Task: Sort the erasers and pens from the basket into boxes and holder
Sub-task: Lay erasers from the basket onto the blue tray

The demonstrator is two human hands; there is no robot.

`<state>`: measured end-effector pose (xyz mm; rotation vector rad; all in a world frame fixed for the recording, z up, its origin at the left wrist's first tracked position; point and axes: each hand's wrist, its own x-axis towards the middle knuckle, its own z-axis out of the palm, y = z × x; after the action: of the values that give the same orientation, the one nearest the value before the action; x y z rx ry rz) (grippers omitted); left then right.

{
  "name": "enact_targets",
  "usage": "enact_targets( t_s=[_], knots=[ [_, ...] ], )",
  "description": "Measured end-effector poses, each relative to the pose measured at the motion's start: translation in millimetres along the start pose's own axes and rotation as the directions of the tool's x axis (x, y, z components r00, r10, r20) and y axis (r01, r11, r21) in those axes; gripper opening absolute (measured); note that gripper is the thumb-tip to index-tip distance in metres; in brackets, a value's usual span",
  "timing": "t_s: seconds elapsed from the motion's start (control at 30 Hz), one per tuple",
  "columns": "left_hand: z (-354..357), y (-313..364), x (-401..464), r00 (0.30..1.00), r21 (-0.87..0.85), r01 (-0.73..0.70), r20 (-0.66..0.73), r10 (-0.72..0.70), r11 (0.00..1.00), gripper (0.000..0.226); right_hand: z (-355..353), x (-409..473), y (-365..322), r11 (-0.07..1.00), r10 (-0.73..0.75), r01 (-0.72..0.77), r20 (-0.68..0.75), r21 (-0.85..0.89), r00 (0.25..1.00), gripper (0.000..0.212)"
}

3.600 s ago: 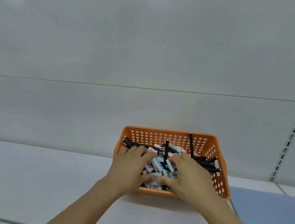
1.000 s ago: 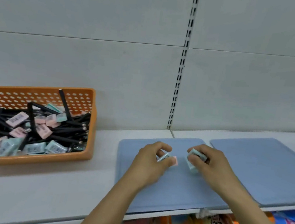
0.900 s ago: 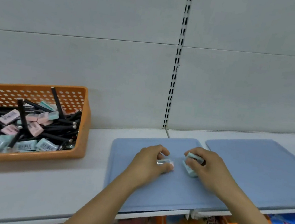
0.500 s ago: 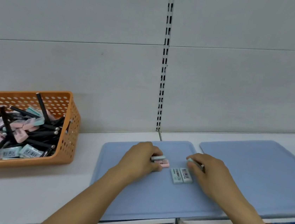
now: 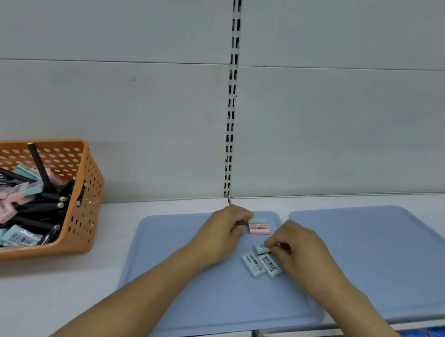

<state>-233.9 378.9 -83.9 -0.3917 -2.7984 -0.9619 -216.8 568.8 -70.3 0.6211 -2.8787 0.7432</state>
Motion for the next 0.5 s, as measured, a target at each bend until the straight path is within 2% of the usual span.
enact_targets(
  t_s=[0.1,0.2,0.27,0.37,0.5],
  knots=[
    [-3.3,6.1,0.7,0.996,0.017,0.012,0.084,-0.013,1.000,0.036,6.7,11.3,-5.1,0.999,-0.027,0.026,-0.023,-0.044,0.999,0.021],
    [-8.8,7.9,-5.2,0.996,-0.056,0.086,0.019,-0.085,0.995,0.032,0.5,4.2,-8.0,0.998,-0.001,-0.007,-0.106,-0.070,0.994,0.017],
    [-15.4,8.0,-18.9,0.996,-0.096,0.090,0.024,-0.088,0.991,0.021,-5.7,-6.3,-9.5,0.997,0.003,-0.006,-0.042,-0.082,0.999,0.017],
    [-21.8,12.1,-40.8,0.979,-0.140,0.068,0.202,-0.039,0.988,0.015,-9.2,-13.4,-9.7,0.986,-0.001,0.024,0.141,-0.167,0.990,0.022],
    [-20.6,17.5,-43.3,0.979,-0.143,0.067,0.201,-0.037,0.987,0.017,-4.6,-6.3,-6.3,0.986,-0.049,0.068,0.125,-0.151,0.991,0.023]
  ],
)
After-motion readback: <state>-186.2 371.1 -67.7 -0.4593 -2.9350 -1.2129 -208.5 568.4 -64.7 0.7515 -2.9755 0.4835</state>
